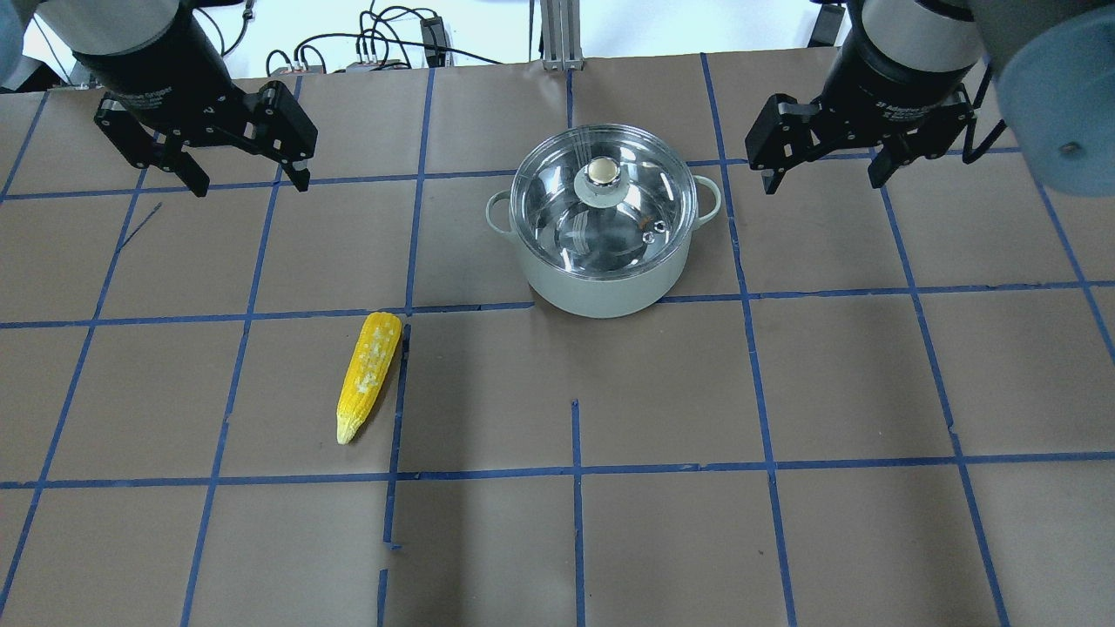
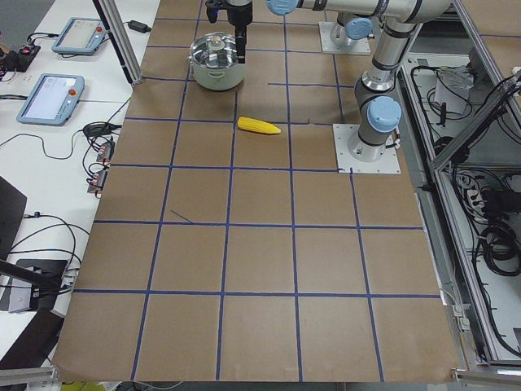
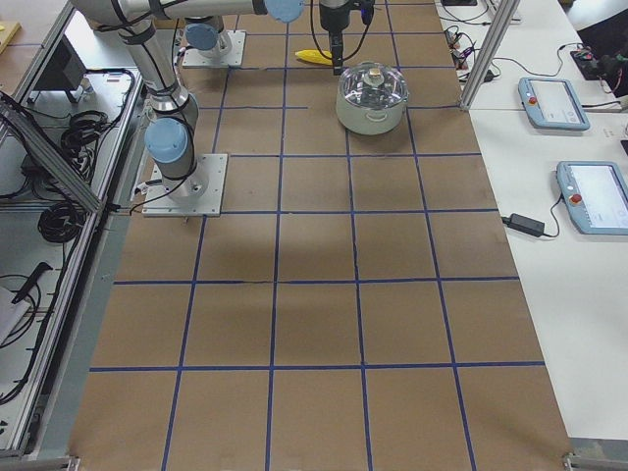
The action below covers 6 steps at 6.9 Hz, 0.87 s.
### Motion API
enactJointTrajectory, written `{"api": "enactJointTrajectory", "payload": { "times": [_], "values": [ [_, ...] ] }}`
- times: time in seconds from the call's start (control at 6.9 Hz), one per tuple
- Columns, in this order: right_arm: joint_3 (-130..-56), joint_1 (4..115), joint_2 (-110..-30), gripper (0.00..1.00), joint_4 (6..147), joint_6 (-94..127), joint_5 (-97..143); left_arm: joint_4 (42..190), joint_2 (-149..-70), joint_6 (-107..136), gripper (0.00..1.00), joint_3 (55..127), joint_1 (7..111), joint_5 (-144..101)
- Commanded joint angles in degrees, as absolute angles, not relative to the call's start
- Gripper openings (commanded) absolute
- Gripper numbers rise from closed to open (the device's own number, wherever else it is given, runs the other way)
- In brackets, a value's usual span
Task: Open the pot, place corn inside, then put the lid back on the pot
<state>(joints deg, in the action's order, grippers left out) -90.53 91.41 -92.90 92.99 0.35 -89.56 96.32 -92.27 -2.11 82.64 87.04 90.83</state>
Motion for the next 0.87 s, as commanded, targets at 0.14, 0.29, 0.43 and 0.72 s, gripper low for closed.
{"api": "enactJointTrajectory", "payload": {
  "times": [0.14,0.29,0.43,0.72],
  "values": [
    [-90.44,91.41,-92.9,0.99,92.99,0.53,-89.56,96.24,-92.29,-2.11,1.0,82.79,87.01,90.79],
    [-90.53,91.75,-92.9,0.99,93.34,2.96,-89.39,96.24,-91.94,-2.11,1.0,82.88,87.01,90.79],
    [-91.22,92.11,-92.81,0.99,94.21,4.99,-89.38,96.33,-92.11,-2.11,1.0,82.88,87.1,90.97],
    [-92.8,92.72,-92.12,0.99,98.33,5.1,-89.3,96.33,-91.5,-2.02,1.0,83.14,87.1,90.62]
  ]
}}
